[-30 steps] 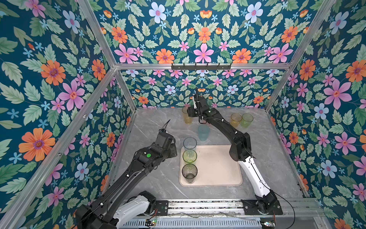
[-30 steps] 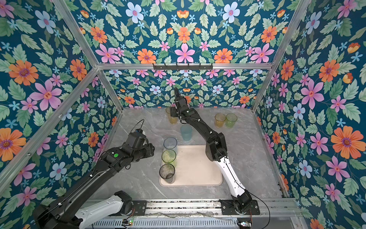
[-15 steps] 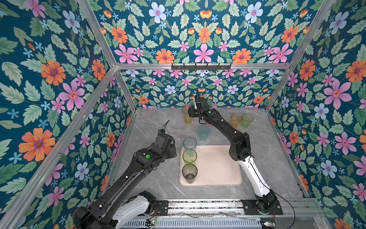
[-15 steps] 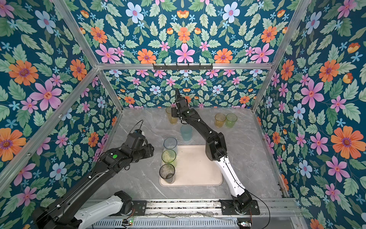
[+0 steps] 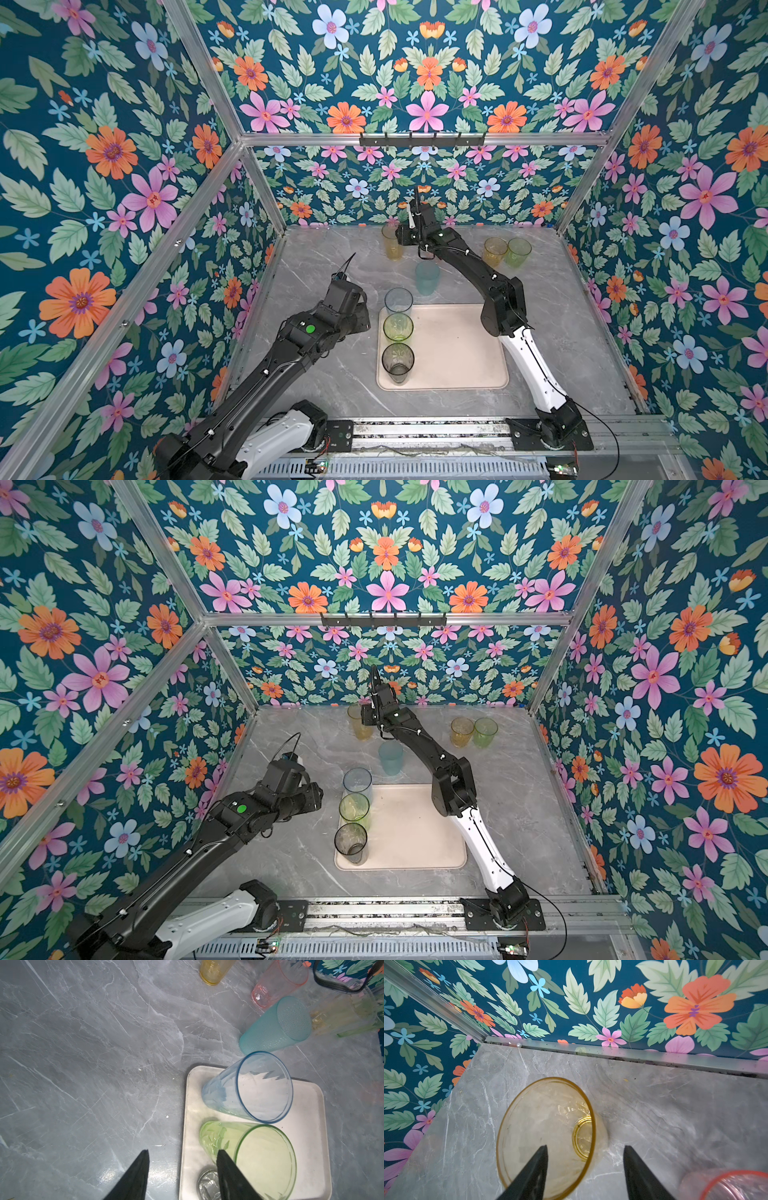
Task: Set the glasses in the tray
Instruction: 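Move the right gripper over the yellow glass and lower onto its rim, then close the right gripper on the yellow glass rim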
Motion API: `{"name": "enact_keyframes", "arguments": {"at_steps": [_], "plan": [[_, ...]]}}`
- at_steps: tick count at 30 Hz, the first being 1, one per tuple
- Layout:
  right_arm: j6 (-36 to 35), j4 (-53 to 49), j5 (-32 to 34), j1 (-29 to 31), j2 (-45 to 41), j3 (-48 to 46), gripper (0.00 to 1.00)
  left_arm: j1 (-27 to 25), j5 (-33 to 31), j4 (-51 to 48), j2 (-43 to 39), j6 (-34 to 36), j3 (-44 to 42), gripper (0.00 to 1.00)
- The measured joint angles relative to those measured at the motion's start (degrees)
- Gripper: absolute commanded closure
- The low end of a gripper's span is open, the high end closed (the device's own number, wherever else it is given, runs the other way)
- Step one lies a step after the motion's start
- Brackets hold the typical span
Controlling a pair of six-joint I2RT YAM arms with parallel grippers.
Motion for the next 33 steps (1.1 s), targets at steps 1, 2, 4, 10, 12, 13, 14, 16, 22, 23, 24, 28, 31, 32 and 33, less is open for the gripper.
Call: {"name": "enact_keyframes", "arguments": {"at_steps": [1, 2, 4, 10, 12, 13, 14, 16, 22, 23, 24, 28, 31, 32, 33], "plan": [[0.0, 0.0, -0.15, -0.02, 0.0, 0.0, 0.45, 0.0, 0.0, 0.02, 0.0, -0.04, 0.0, 0.45], [0.0, 0.0, -0.17, -0.02, 0.0, 0.0, 0.46, 0.0, 0.0, 0.04, 0.0, -0.26, 0.0, 0.45], [-0.02, 0.0, -0.37, -0.02, -0.02, -0.02, 0.47, 0.0, -0.02, 0.04, 0.0, -0.7, -0.02, 0.45], [-0.07, -0.26, -1.4, -0.02, -0.09, -0.04, 0.49, 0.0, -0.02, 0.04, -0.28, -0.85, -0.55, 0.45], [-0.07, -0.57, -1.44, -0.02, -0.22, -0.04, 0.49, 0.0, 0.0, 0.04, -0.33, -0.85, -0.83, 0.45], [-0.04, -0.9, -1.46, -0.02, -0.33, -0.07, 0.49, 0.0, 0.0, 0.04, -0.35, -0.87, -0.96, 0.45], [-0.02, -1.14, -1.64, -0.02, -0.42, -0.09, 0.5, 0.0, 0.02, 0.02, -0.39, -0.94, -1.07, 0.45], [-0.02, -1.2, -1.64, -0.02, -0.48, -0.07, 0.5, 0.0, 0.02, 0.07, -0.57, -1.07, -1.16, 0.45], [0.02, -1.25, -1.7, -0.02, -0.48, 0.07, 0.5, 0.0, 0.0, 0.02, -1.05, -1.09, -1.27, 0.45], [0.02, -1.29, -1.68, -0.02, -0.48, 0.24, 0.5, 0.0, 0.0, 0.0, -1.09, -1.11, -1.27, 0.45], [0.02, -1.49, -1.66, -0.02, -0.48, 0.52, 0.5, 0.0, 0.0, 0.0, -1.11, -1.11, -1.27, 0.45], [0.02, -1.44, -1.64, -0.02, -0.09, 1.81, 0.51, 0.0, 0.0, -0.02, -1.36, -1.27, -1.49, 0.45], [0.24, -1.46, -1.64, 0.0, 0.59, 2.21, 0.53, 0.0, 0.0, 0.0, -1.53, -1.29, -1.55, 0.45], [0.35, -1.51, -1.64, -0.02, 0.9, 2.38, 0.53, 0.0, 0.0, -0.02, -1.64, -1.31, -1.62, 0.45], [0.44, -1.25, -1.7, -0.02, 1.09, 2.51, 0.54, 0.0, 0.0, -0.02, -1.75, -1.36, -1.7, 0.45]]}}
